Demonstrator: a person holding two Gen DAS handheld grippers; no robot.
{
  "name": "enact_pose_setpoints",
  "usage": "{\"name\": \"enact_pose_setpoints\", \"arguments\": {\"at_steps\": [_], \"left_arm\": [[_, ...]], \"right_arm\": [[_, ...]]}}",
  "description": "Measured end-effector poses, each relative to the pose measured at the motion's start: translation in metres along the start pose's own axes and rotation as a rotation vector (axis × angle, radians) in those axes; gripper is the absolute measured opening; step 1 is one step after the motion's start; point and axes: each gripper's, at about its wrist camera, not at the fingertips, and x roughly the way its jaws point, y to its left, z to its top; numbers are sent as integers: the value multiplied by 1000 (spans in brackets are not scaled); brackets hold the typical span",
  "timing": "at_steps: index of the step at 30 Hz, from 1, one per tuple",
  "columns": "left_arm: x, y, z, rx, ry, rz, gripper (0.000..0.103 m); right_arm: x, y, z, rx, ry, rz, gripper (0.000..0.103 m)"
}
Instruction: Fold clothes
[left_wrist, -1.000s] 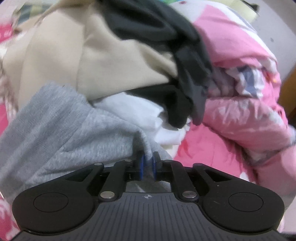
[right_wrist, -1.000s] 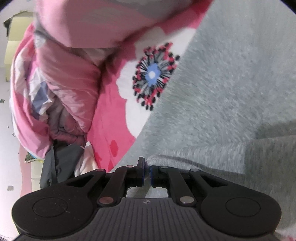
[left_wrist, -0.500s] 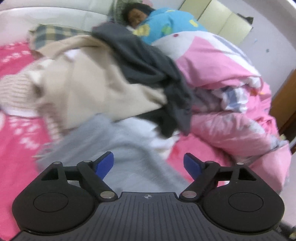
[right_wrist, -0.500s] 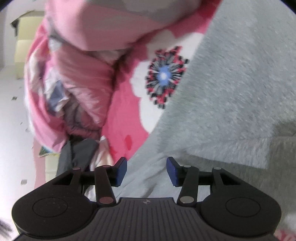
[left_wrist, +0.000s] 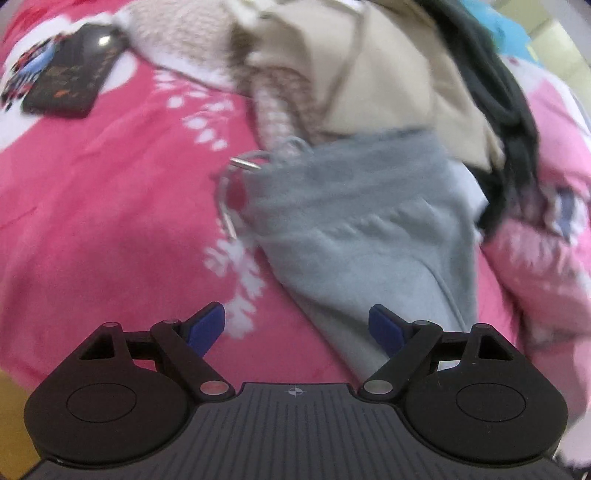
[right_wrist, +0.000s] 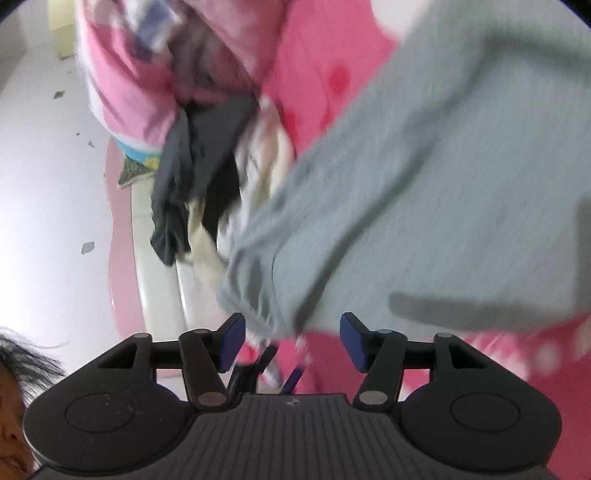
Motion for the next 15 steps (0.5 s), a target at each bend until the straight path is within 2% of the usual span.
{"name": "enact_pose_setpoints", "arguments": {"at_steps": [4,9,15], "left_arm": [[9,17,15,-71,-26,-59,87],[27,30,33,-72,-41,-98,88],[44,27,48,94,-69,-144,93]], "right_arm": [[42,-16,-27,83,67,-22,67],[74,-44,-46,197,49,-51,67],[90,-56,-41,218,-24,-78,67]]}}
